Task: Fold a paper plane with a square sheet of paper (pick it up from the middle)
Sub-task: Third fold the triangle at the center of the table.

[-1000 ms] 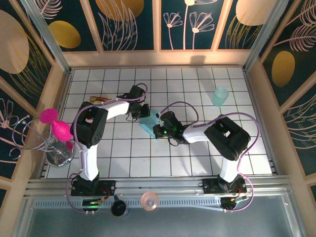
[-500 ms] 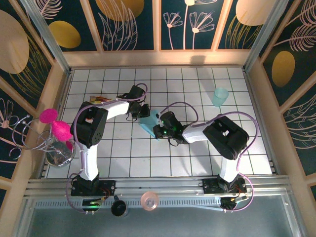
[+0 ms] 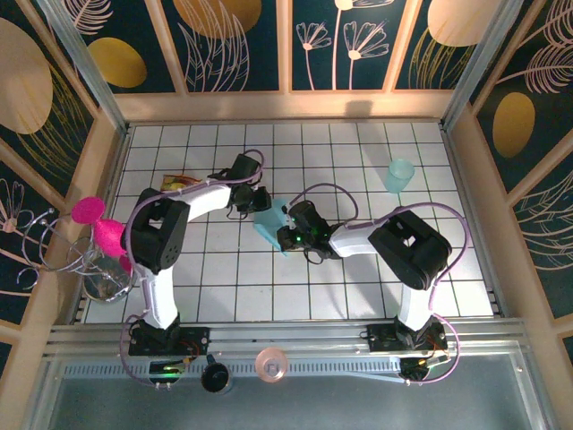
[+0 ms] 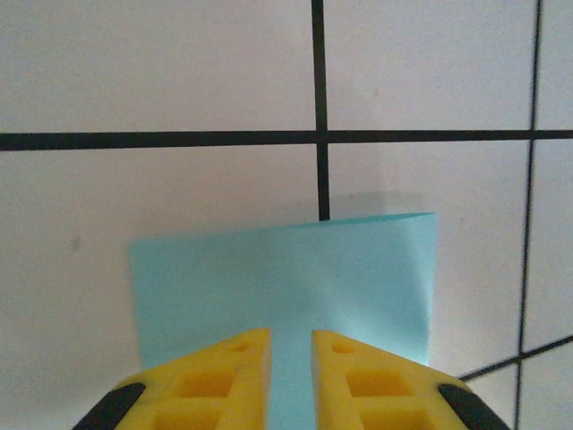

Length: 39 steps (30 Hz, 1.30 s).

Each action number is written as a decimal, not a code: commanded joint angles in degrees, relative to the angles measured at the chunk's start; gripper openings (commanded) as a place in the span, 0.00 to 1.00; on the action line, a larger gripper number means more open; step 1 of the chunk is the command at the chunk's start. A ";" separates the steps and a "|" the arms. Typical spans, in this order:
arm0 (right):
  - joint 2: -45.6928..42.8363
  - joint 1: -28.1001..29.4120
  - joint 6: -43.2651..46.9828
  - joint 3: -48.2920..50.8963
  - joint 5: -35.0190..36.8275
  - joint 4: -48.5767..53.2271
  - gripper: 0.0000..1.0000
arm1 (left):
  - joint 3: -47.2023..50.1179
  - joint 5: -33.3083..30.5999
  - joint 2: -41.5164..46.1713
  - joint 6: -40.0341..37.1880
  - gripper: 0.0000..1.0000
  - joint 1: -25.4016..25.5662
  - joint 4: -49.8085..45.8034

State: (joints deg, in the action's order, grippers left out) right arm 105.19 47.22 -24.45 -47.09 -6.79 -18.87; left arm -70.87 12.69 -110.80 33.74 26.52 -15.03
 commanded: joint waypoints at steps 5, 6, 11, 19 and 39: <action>1.23 -0.35 -2.12 -1.86 -2.41 2.79 0.00 | 10.13 -1.34 11.57 8.74 0.22 -0.42 5.31; 1.24 -0.38 -2.11 -2.01 -2.73 2.83 0.00 | 11.56 -0.47 12.25 9.70 0.22 -0.41 5.91; 1.47 -0.37 -2.11 -2.64 -3.41 3.20 0.00 | 19.14 8.75 15.73 16.78 0.20 -0.22 13.53; 2.17 -0.46 -2.47 -3.09 -3.55 3.55 0.00 | 22.51 11.13 14.04 21.48 0.14 2.09 17.05; 2.63 -1.04 -3.24 -2.91 -2.42 5.02 0.00 | 24.82 10.16 11.12 22.17 0.11 3.01 16.96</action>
State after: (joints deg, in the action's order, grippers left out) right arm 106.32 46.92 -26.59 -49.47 -10.15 -16.16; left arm -46.68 22.13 -98.96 55.24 29.28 1.50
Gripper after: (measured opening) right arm 0.048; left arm 0.106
